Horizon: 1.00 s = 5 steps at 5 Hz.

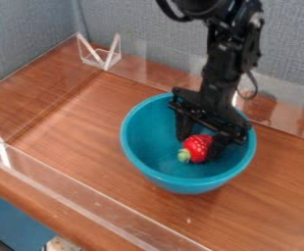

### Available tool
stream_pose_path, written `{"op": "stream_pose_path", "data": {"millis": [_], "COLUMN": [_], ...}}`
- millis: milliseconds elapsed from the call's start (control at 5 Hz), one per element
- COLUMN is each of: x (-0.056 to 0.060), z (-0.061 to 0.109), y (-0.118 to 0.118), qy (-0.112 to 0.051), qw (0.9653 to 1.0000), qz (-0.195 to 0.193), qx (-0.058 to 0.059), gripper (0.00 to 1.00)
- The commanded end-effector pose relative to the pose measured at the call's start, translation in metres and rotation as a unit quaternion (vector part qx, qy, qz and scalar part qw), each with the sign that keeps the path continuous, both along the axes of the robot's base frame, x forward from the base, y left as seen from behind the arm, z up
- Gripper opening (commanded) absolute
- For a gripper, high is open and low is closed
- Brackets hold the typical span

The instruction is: Put the strawberry in the blue bowl

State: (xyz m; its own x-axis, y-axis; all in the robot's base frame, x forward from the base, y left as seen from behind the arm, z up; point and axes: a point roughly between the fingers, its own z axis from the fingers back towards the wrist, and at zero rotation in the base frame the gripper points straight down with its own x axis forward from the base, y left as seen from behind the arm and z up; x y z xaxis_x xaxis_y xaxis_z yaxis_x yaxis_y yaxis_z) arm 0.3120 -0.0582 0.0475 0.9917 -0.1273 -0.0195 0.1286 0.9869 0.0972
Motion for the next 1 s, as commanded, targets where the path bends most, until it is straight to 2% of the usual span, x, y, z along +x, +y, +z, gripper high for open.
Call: {"op": "stream_pose_path", "data": {"millis": [0, 400, 800], "x": [0.014, 0.016, 0.014], "z": [0.012, 0.014, 0.001], "y": [0.005, 0.002, -0.003], "qy": [-0.034, -0.039, -0.044], "qw": [0.9993, 0.9992, 0.9980], "qz": [-0.010, 0.004, 0.043], "qx": [-0.007, -0.010, -0.012], "gripper": [0.00, 0.00, 0.00]}}
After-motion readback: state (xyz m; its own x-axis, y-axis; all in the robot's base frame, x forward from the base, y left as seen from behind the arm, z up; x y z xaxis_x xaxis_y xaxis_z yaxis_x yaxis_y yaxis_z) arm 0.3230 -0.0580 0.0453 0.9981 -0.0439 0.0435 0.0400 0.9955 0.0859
